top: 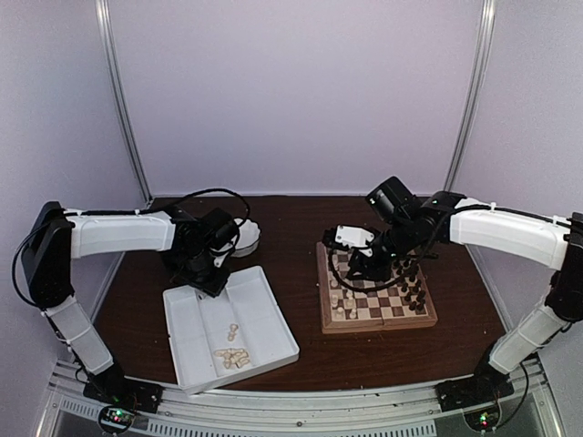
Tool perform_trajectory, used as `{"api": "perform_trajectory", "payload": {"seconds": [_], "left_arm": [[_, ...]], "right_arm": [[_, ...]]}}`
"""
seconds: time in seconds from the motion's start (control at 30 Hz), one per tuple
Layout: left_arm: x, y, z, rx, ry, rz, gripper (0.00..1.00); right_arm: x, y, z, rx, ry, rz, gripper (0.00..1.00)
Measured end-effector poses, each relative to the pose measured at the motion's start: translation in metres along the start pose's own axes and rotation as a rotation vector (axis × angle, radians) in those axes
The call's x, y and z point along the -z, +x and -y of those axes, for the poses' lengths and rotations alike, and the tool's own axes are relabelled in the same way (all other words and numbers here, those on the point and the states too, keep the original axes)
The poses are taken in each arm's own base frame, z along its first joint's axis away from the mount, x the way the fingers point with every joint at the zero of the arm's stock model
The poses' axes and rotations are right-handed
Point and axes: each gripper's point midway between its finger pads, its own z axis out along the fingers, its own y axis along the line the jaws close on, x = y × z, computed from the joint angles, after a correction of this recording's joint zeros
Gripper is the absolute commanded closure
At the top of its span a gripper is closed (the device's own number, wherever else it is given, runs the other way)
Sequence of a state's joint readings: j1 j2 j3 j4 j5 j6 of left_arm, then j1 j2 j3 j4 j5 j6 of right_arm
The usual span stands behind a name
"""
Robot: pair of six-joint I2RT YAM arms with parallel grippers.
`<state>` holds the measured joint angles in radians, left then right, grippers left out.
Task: Set up the chess pieces on the board
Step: Pick up the pawn from the storage box.
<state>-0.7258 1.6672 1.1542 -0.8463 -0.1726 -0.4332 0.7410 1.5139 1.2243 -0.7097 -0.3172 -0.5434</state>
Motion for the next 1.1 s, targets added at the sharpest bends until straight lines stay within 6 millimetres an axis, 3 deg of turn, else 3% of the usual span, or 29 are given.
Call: {"api": "perform_trajectory", "payload": {"seconds": [0.23, 0.37, 0.77, 1.1], "left_arm": [[-0.015, 0.000, -0.012, -0.096, -0.088, -0.074, 0.67], [-0.020, -0.001, -0.020, -0.125, -0.138, -0.101, 0.59], [-0.048, 0.013, -0.028, -0.161, -0.195, -0.204, 0.58], [-0.052, 0.014, -0.026, -0.117, -0.140, -0.199, 0.72]], "right_arm": [[0.008, 0.001, 0.007, -0.012, 0.022, 0.016, 0.65], [0.008, 0.001, 0.008, -0.016, 0.022, 0.017, 0.65], [0.008, 0.000, 0.008, -0.018, 0.015, 0.028, 0.65], [0.008, 0.000, 0.008, -0.019, 0.014, 0.028, 0.66]]}}
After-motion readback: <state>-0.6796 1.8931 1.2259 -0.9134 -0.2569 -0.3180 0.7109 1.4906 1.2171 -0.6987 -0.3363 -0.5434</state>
